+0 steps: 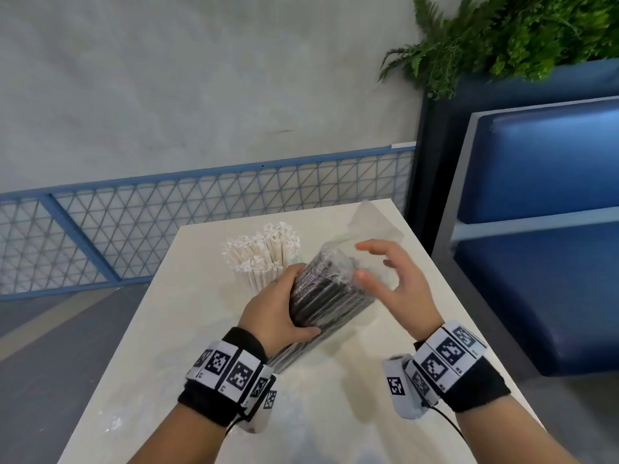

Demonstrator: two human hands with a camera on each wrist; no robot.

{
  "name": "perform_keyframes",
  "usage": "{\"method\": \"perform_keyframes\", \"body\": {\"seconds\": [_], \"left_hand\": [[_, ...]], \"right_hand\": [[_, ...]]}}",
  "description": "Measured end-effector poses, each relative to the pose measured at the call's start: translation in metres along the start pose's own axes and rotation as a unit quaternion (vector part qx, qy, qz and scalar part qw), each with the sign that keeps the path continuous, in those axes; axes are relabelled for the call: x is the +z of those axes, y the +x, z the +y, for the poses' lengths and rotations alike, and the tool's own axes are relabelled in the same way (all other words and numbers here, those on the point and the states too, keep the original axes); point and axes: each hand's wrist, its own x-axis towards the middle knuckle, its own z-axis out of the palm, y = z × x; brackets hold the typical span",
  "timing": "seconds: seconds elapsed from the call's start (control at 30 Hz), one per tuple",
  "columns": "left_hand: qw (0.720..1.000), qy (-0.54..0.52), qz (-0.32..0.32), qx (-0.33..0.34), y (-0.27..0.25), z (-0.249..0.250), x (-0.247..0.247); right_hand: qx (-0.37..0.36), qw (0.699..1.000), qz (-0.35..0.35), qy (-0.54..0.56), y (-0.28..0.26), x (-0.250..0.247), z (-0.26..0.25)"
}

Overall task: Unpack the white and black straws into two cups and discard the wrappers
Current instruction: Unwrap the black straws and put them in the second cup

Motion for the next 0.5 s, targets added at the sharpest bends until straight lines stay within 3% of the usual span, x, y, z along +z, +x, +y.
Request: {"method": "perform_keyframes", "body": {"seconds": [0.1, 0.2, 0.3, 0.43, 0.5], "left_hand": [[1.0, 0.013, 0.003, 0.002, -0.001, 0.001, 0.004], [1.0, 0.026, 0.003, -0.002, 0.0, -0.001, 0.003], [1.0, 0.02, 0.011, -0.006, 0.0, -0.004, 0.002], [0.999, 0.019, 0.031, -0.003, 0.0, -0.009, 0.002], [0.999, 0.038, 0.039, 0.005, -0.001, -0.011, 0.004]], "right_hand": [[0.014, 0.999, -0.033, -0.004, -0.005, 0.005, 0.009], [0.085, 0.988, -0.03, 0.129, -0.007, 0.007, 0.01], [0.094, 0.97, -0.038, 0.223, -0.007, 0.008, 0.004], [0.131, 0.961, 0.025, 0.243, -0.007, 0.008, 0.005], [0.152, 0.969, 0.036, 0.192, -0.006, 0.006, 0.009]]}}
